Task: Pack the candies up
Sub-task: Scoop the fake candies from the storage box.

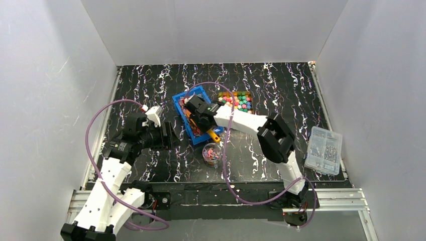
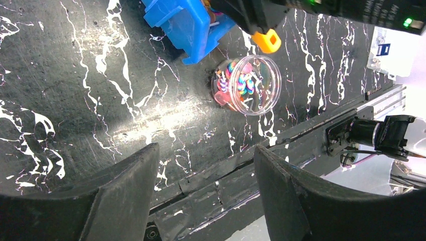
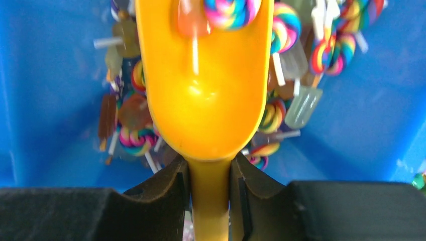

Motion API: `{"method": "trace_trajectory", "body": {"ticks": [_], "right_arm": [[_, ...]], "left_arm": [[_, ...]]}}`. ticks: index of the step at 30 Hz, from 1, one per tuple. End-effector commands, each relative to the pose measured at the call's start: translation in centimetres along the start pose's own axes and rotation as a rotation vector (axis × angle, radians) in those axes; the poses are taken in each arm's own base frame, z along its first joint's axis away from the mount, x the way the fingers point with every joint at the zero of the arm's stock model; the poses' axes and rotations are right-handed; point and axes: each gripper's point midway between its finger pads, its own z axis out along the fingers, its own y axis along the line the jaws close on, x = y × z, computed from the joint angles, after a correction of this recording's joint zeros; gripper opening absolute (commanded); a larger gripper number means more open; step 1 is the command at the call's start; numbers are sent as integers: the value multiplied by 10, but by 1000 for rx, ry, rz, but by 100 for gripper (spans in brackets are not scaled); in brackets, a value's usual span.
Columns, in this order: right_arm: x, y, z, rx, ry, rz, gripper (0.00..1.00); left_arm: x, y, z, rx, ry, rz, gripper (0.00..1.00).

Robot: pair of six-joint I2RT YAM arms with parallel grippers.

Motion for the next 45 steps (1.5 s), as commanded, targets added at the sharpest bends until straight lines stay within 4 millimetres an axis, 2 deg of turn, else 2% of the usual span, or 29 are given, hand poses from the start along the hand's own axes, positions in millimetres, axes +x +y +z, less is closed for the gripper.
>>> {"method": "trace_trajectory", "body": {"ticks": [1,8,14,22,35,45], "right_arm": [[-23,-8,10,46,-20,7,1],[-30,-2,5,7,-54,17,1],[-18,-3,1,-6,-67,16,1],[-13,-8,-19,-23,-147,27,1],[-6,-9,-57,-40,-185,-4,1],[18,-1,-108,-41,-181,-79,1]], "left_arm": [[3,1,3,0,16,2,66],[4,3,6,-7,28,-1,66],[4,3,6,-4,32,-2,66],[5,2,7,-2,37,-3,66],[4,3,7,-7,37,-2,65],[4,4,7,-10,35,-2,65]]}}
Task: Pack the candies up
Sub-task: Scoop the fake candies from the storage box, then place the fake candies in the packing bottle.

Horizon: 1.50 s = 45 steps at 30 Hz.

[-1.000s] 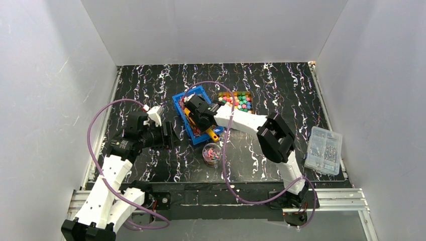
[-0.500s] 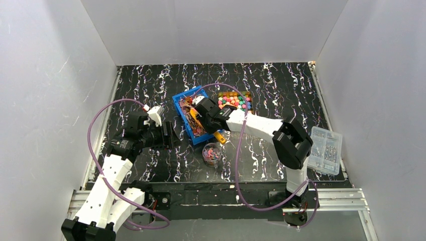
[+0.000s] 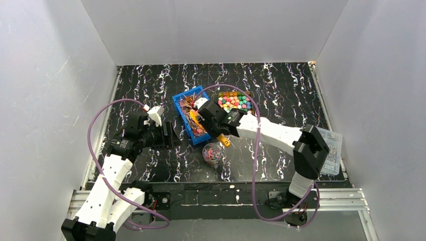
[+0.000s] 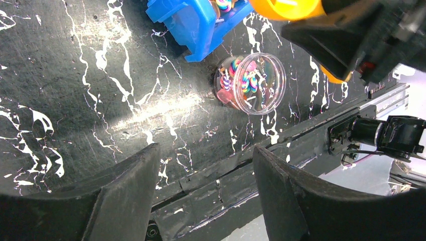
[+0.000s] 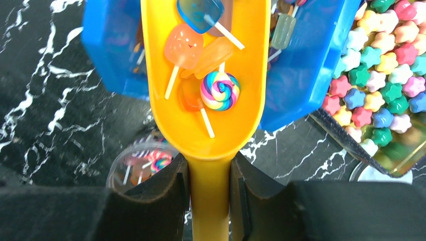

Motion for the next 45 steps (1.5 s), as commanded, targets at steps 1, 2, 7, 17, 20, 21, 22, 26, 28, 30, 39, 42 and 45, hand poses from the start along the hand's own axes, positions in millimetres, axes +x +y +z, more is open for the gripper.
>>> {"method": "trace_trajectory", "body": {"ticks": [1,2,7,17,20,21,22,26,28,30,39,42,45], "right_arm": [[-1,2,-40,4,-41,-42,1],[2,3,-47,4,-39,-50,1],[22,9,-76,-9,-20,-84,1],[74,20,-113,-30,92,-146,1],[88,22,-122,-37,137,-143,1],[91,22,-125,-40,152,-142,1],[96,21,-129,-40,174,-145,1],[108,20,-139,-44,240,-144,1],[113,20,-142,-41,277,-142,1],[117,23,-145,-60,309,-142,1],[122,31,-149,-76,423,-152,1],[124,31,-150,-65,466,-156,1],[125,33,-149,-63,498,-159,1]], "left_arm": [[2,1,1,0,3,11,65],[2,1,1,-1,4,10,65],[2,1,1,-1,2,9,65],[2,0,1,5,1,10,66],[2,0,1,6,2,10,66],[2,0,1,5,1,10,66],[2,0,1,6,2,10,66],[3,0,1,7,3,9,66],[3,-1,1,8,4,10,66],[3,-1,1,9,3,10,66],[2,-3,-2,17,-9,16,66],[2,-4,-3,21,-13,18,66],[1,-4,-4,24,-22,22,66]]}}
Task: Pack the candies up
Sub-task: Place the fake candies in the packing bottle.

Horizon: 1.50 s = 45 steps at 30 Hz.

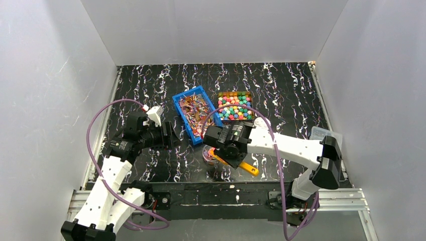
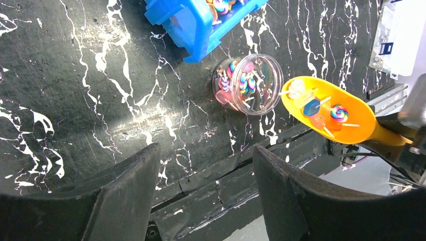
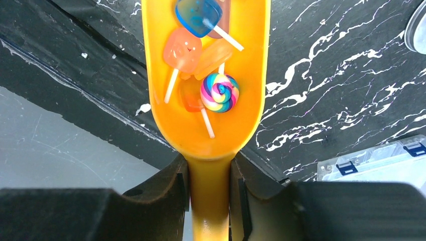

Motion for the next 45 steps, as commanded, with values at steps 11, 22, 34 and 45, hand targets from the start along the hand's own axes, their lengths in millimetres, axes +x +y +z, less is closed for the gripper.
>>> {"method": "trace_trajectory", "body": {"ticks": [11,22,34,45], "right_arm": [[3,7,-8,-4,137,16,1],[0,11,0,-58,215,81,1],[-3,14,7,-131,276,172,1],[-6,19,5,-173,287,203,1]], "left_arm": [[2,-7,-5,36,-25,26,66],[2,-10,-9,46,-46,39,65],[1,-11,-15,47,-78,54,64],[1,-13,-17,54,-89,63,63]]}}
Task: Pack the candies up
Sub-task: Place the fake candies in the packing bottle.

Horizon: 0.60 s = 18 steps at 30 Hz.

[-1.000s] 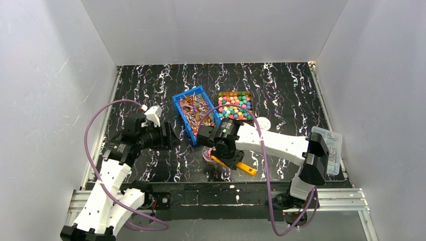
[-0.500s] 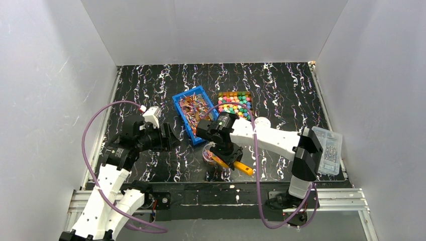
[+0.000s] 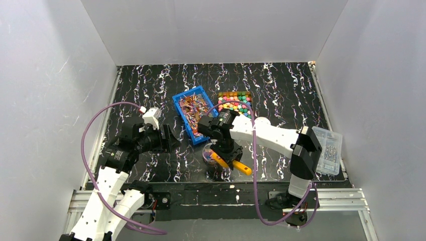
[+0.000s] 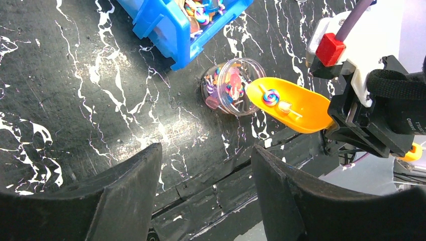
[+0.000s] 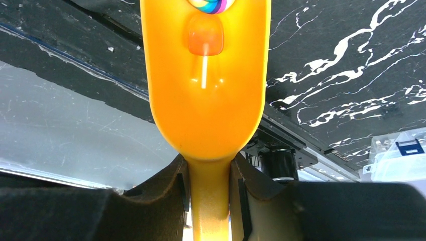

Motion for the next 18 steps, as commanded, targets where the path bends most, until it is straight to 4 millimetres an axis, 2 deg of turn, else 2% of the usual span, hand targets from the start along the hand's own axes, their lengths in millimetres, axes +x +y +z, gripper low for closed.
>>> {"method": "trace_trajectory", "body": {"ticks": [1,3,4,6,7,9,10,12,13,15,17,18], "right_arm": [[1,12,-11,-52,5,3,1],[-1,-4,-9,9,-11,11,1],[2,-4,-8,-4,3,24,1],[3,13,-12,-56,5,-1,1],[1,11,-13,-40,-8,-14,1],[1,-10,-10,18,-17,20,1],[2,-5,-11,-22,-1,33,1],[0,20,-18,-71,-17,-30,1],[-2,17,-18,-46,-32,-43,1],[-1,-5,-12,-1,-18,21,1],[-3,19,-20,-74,-27,-24,1],[-5,22,-21,-52,-46,-55,1]], "left_arm": [[3,0,-1,1,2,2,63],[3,0,0,2,4,4,63],[3,0,0,2,5,4,63],[3,0,0,0,7,2,63],[3,0,0,0,8,1,63],[4,0,1,0,11,0,63],[4,1,1,0,12,0,62],[4,1,1,0,14,0,62],[4,1,1,-1,14,-1,62],[4,1,2,0,20,-2,62],[5,1,3,0,22,-2,62],[5,1,3,-1,21,-2,62]]}}
